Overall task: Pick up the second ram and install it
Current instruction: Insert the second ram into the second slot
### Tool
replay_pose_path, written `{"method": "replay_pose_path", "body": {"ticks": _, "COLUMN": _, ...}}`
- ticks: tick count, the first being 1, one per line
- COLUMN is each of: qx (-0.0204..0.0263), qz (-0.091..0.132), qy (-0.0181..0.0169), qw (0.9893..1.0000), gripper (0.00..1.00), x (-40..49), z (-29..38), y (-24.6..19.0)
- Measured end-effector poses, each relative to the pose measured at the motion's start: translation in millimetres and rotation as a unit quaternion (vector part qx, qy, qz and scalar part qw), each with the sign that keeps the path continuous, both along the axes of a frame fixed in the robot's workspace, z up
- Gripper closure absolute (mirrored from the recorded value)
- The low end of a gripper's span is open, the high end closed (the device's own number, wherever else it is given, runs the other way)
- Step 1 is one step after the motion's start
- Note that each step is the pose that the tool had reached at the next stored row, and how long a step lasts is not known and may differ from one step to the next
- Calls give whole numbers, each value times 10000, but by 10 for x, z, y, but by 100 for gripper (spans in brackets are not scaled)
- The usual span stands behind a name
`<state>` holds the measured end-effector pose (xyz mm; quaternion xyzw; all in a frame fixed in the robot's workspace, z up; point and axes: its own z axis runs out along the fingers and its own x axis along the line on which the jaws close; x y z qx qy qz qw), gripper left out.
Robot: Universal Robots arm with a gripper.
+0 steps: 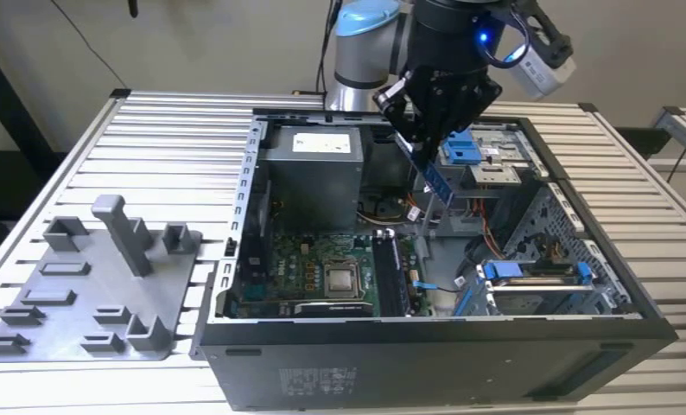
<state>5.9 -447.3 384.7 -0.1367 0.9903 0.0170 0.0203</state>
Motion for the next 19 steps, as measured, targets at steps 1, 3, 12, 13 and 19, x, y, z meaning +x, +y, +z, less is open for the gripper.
{"method": "replay_pose_path", "body": {"ticks": 1, "qx": 0, "qz": -38, "qy": 4, "qw": 10000, "gripper": 86, "x": 0, "z": 0, "y": 0}}
{"method": "replay_pose_path", "body": {"ticks": 3, "qx": 0, "qz": -161, "qy": 10, "qw": 9999, "gripper": 86, "x": 1, "z": -2, "y": 0}}
{"method": "replay_pose_path", "body": {"ticks": 12, "qx": 0, "qz": -795, "qy": 30, "qw": 9968, "gripper": 86, "x": 1, "z": -10, "y": 0}}
{"method": "replay_pose_path", "body": {"ticks": 13, "qx": 0, "qz": -862, "qy": 32, "qw": 9963, "gripper": 86, "x": 1, "z": -10, "y": 0}}
{"method": "replay_pose_path", "body": {"ticks": 19, "qx": 1, "qz": -1195, "qy": 42, "qw": 9928, "gripper": 86, "x": 0, "z": -14, "y": 0}}
